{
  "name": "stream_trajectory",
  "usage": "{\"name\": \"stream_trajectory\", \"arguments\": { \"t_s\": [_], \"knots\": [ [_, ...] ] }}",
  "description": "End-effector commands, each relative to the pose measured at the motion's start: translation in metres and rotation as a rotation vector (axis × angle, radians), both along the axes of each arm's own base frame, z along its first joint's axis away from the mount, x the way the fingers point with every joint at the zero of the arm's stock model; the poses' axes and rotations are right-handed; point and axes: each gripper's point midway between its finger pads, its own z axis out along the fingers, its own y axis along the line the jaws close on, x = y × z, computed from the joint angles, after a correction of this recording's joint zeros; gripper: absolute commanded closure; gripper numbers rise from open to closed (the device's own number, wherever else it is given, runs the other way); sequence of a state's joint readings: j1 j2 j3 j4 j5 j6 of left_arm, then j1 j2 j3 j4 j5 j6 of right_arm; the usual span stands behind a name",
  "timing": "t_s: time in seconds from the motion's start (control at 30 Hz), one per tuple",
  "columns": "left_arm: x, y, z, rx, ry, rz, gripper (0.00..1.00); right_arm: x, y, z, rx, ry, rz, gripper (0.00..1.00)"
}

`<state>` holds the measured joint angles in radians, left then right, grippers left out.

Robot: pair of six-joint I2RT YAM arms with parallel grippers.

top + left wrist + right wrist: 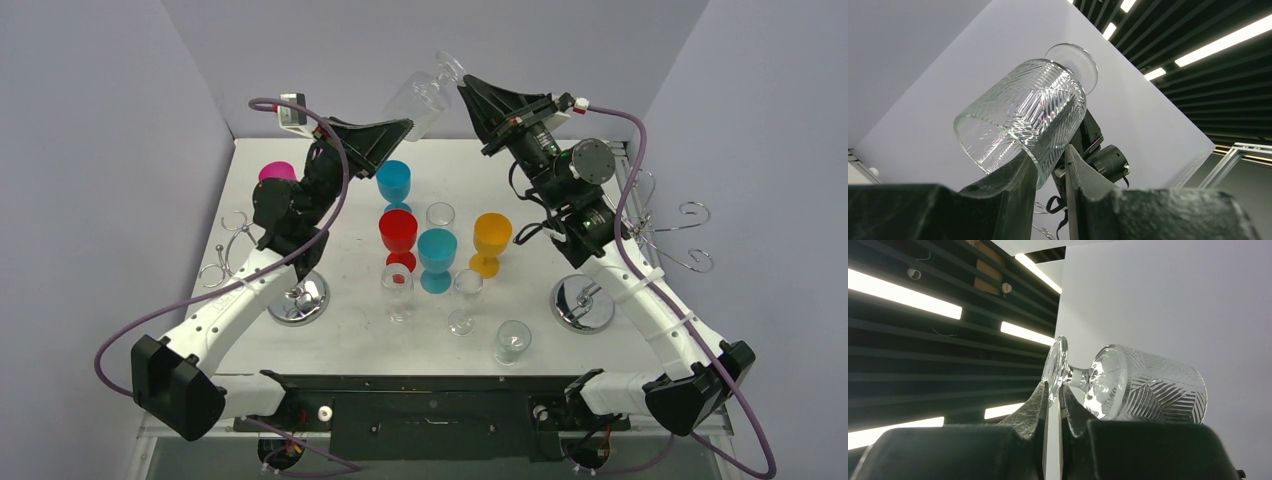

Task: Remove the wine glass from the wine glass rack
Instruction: Place the wine glass at the center of the board.

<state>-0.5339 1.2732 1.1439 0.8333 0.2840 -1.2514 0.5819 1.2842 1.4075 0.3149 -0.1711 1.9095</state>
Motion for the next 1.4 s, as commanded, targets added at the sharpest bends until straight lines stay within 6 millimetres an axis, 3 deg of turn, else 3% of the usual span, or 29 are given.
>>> {"name": "stream_trajectory", "arguments": {
  "t_s": [0.0,0.13,0.23,0.5,0.77,0.97,1.07,1.1,1.13,1.37],
  "knots": [
    [-0.057,0.020,0.069,-0.089,-0.210,-0.006,0.82,0.001,0.015,-0.027,-0.104,0.001,0.027,1.00],
    [-0.060,0.021,0.071,-0.058,-0.210,0.023,0.87,0.002,0.022,-0.042,-0.160,0.011,0.042,1.00],
    [-0.060,0.021,0.070,-0.019,-0.194,0.049,1.00,0.004,0.026,-0.051,-0.203,0.009,0.047,1.00],
    [-0.048,0.038,0.061,0.145,-0.071,0.226,1.00,0.011,0.024,-0.072,-0.398,0.004,-0.018,0.99],
    [-0.035,0.057,0.052,0.255,0.051,0.361,1.00,0.023,0.015,-0.092,-0.569,0.033,-0.102,0.79],
    [-0.005,0.086,0.018,0.404,0.256,0.567,1.00,0.030,-0.002,-0.106,-0.695,0.063,-0.181,0.68],
    [0.014,0.096,-0.011,0.605,0.365,0.663,1.00,0.033,-0.018,-0.104,-0.792,0.048,-0.248,0.60],
    [0.020,0.102,-0.018,0.656,0.382,0.709,1.00,0.032,-0.021,-0.112,-0.852,0.053,-0.252,0.58],
    [0.026,0.101,-0.032,0.732,0.423,0.720,1.00,0.032,-0.026,-0.105,-0.866,0.042,-0.275,0.55],
    [0.047,0.105,-0.094,1.125,0.547,0.781,1.00,0.028,-0.043,-0.116,-1.044,0.029,-0.291,0.51]
  ]
}}
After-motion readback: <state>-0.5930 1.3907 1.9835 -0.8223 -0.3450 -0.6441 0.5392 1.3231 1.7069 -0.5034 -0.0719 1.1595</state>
